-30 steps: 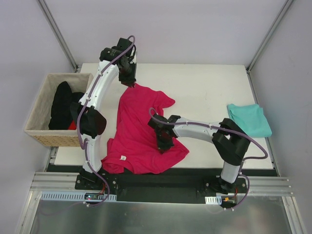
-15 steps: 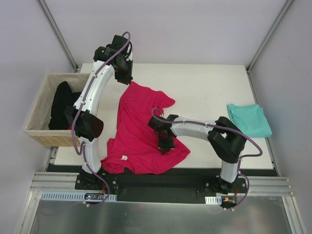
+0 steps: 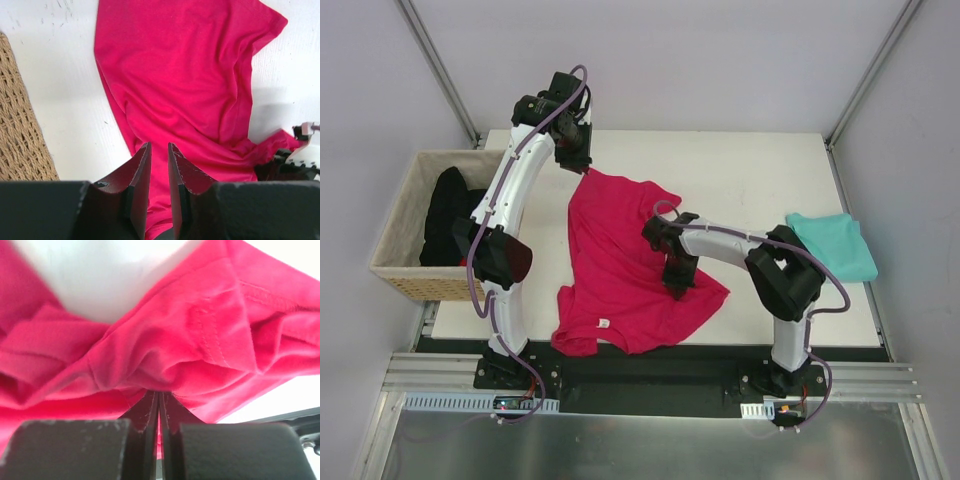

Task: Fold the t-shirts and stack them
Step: Flatten out the tshirt

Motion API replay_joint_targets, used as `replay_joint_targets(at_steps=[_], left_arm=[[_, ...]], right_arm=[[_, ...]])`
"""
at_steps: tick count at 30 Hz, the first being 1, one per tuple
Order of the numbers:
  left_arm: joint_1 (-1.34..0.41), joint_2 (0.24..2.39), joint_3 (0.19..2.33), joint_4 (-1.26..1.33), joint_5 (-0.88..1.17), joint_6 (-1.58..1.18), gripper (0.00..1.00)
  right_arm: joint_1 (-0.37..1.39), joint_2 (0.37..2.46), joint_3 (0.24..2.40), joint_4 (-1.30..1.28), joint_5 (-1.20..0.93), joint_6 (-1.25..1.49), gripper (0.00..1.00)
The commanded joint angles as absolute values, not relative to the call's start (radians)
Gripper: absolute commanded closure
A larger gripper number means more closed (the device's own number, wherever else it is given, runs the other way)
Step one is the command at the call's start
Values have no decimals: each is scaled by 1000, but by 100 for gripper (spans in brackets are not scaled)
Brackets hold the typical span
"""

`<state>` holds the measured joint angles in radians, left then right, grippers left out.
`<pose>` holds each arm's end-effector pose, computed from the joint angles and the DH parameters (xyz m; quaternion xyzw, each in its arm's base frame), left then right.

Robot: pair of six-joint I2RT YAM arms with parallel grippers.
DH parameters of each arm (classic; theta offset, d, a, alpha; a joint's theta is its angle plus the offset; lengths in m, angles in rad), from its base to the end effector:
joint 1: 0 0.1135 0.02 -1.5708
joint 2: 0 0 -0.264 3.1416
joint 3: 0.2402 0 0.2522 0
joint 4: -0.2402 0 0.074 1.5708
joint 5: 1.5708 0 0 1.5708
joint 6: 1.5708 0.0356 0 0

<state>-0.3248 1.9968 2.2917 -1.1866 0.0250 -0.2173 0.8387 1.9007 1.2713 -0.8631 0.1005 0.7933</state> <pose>0.3929 -0.1332 0.3972 0.0548 0.9412 -0.1005 0.3177 0.2349 0.2560 0.1585 -0.0207 0.9978 -0.0059 0.0633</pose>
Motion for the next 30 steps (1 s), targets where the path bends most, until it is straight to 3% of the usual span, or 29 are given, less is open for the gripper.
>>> replay_joint_targets(at_steps=[1,13,23,28,30], left_arm=[[-308,1941,2283,-1203,38,-202,80],[-287,1928,2250,-1201,46,-199,81],[-273,1957,2252,-1190,90,-212,82],[-273,1979,2256,-1184,129,-216,81],[-273,1985,2258,-1184,143,-216,80]], right_arm=[[782,1970,1376,-946,232,720,99],[747,2157,1631,-1052,351,474,99],[641,2154,1628,-1092,341,522,99],[604,2175,1744,-1124,353,479,99],[606,2175,1781,-1155,373,457,94]])
